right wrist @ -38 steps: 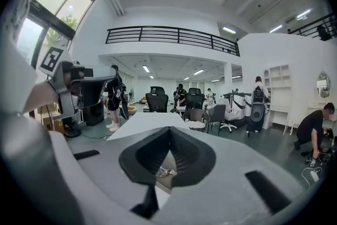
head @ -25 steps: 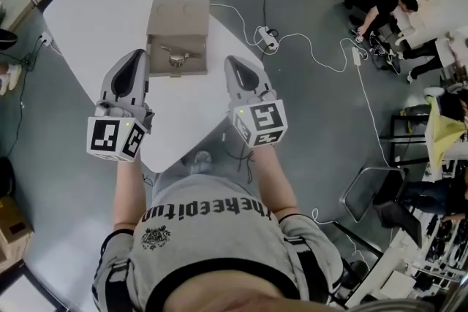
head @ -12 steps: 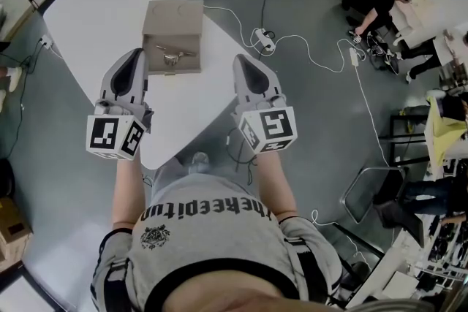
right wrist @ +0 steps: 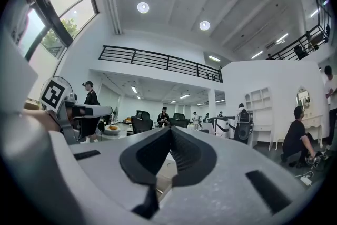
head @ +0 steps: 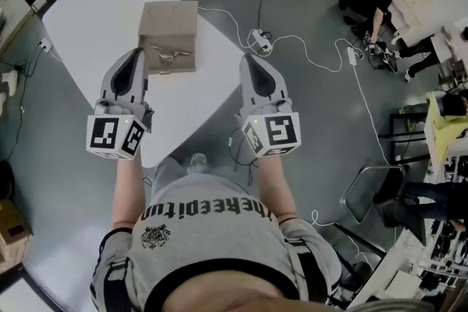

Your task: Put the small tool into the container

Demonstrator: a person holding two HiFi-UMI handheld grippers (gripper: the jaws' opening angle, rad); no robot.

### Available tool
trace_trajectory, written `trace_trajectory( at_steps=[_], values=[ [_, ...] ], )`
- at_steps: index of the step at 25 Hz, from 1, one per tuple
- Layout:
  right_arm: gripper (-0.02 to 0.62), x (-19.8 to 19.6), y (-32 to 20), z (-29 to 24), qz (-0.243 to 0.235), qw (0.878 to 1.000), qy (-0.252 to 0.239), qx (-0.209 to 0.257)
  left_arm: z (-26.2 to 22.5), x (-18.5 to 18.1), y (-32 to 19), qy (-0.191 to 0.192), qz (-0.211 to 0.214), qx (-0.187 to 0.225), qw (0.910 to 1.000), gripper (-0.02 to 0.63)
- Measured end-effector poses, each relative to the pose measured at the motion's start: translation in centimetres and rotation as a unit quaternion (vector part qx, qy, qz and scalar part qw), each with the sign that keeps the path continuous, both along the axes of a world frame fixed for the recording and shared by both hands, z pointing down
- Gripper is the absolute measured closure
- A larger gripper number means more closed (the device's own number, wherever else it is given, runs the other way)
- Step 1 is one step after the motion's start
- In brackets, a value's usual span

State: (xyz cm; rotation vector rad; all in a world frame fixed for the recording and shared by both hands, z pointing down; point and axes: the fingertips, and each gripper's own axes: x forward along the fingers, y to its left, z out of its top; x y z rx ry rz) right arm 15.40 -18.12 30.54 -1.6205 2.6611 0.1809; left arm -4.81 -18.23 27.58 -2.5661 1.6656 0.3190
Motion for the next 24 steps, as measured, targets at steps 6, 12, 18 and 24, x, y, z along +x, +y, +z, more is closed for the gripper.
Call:
trace_trajectory(
  at_steps=[6, 12, 18, 24],
  values=[
    [0.601, 0.9, 0.5, -0.1, 0.004, 1.0, -0.007, 0.002, -0.1, 0.9, 0.4, 0.001, 0.002, 0.001, 1.0, 0.592],
    [0.601, 1.5, 0.9, -0.3, 0.009, 1.0, -0.014, 0.003, -0.3, 1.4, 0.7, 0.003, 0.001, 0.002, 1.0, 0.592],
    [0.601, 1.6, 0.5, -0.3, 0.011, 1.0, -0.019, 0.003, -0.2, 1.3, 0.2, 0.006, 0.003, 0.01, 0.9999, 0.592],
    [0.601, 1.5, 0.6, -0.2, 0.01, 1.0, -0.022, 0.0, -0.2, 1.7, 0.4, 0.004, 0.005, -0.003, 1.0, 0.592]
  ],
)
